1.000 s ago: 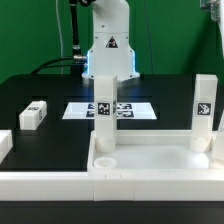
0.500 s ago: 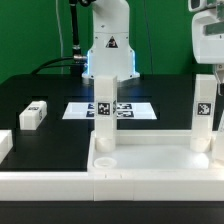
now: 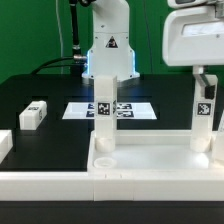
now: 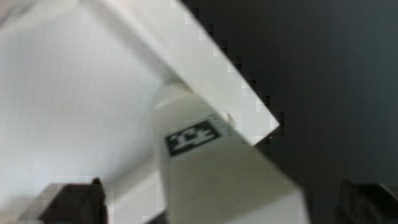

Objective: Assemble desk

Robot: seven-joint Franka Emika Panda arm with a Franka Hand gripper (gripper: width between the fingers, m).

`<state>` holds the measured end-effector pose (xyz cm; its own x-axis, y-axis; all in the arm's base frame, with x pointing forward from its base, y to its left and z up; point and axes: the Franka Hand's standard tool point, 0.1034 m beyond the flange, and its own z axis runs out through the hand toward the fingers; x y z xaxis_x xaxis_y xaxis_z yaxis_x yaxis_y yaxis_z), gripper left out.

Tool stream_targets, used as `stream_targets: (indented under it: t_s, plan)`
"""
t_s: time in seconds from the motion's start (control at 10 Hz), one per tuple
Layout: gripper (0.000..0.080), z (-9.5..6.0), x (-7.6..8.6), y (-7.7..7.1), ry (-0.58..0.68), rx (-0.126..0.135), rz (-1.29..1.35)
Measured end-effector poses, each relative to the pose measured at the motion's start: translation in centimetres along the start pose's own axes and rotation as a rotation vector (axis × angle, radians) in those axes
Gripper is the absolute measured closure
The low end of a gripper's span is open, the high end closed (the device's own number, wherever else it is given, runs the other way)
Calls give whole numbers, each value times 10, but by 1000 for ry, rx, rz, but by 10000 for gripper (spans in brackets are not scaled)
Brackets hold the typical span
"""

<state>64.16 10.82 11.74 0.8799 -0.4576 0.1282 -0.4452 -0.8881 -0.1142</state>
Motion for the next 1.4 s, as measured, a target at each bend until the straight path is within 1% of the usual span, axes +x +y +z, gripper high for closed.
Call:
stream_targets:
  t_s: [0.2, 0.4, 0.5, 0.7, 0.8, 0.9, 1.0, 1.1, 1.2, 1.3, 1.4]
  plan:
    - [150, 0, 1, 0, 16, 5, 32]
    - [420, 0, 1, 1, 16, 5, 41]
    - [500, 1, 1, 2, 14, 5, 166]
    - [501, 1, 2, 3, 12, 5, 312]
    - [501, 0, 2, 5, 1, 4, 522]
    - [501, -1, 5, 7, -11, 8, 641]
    - [501, 0, 4, 7, -36, 13, 834]
    - [503, 2, 3, 6, -54, 30, 1008]
    - [504, 3, 3, 6, -73, 54, 1149]
    - [502, 4, 3, 6, -92, 96, 1342]
    - [502, 4, 3, 6, -93, 96, 1346]
